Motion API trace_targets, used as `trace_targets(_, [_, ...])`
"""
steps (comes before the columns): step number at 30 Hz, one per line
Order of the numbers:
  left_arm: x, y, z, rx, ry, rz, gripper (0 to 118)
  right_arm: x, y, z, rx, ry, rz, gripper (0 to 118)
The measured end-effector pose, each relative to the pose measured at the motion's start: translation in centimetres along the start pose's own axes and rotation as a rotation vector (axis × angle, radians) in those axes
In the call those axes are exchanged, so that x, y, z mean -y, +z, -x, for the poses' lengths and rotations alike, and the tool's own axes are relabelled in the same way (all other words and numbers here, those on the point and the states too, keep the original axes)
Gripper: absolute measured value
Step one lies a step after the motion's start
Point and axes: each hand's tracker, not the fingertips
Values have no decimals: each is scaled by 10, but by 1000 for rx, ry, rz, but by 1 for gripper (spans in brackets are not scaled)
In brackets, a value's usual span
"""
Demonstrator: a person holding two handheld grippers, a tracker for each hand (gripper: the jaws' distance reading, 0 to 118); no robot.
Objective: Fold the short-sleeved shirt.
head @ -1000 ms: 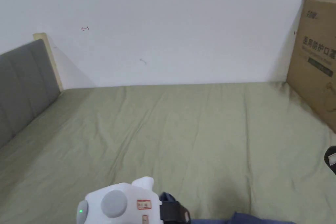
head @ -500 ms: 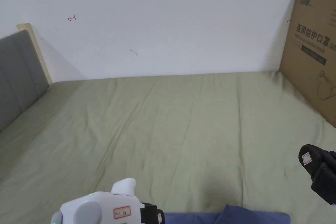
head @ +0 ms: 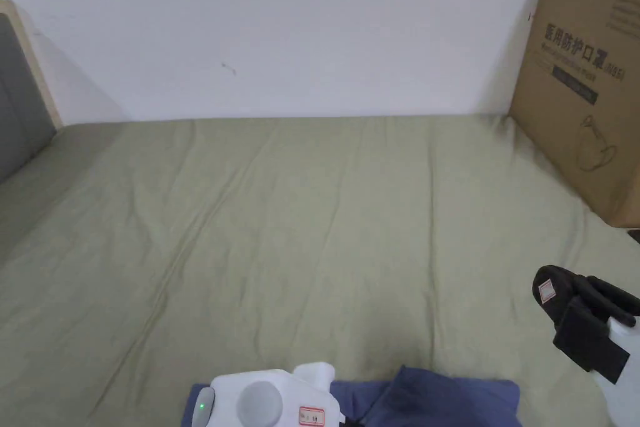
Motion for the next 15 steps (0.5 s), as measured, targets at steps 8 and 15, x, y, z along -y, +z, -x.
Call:
trace_targets(8, [22,113,23,145,27,-346,0,-9,9,13,-34,49,-12,0])
trace_targets(15, [51,190,118,110,240,-385,118,-4,9,28,-50,118,15,0])
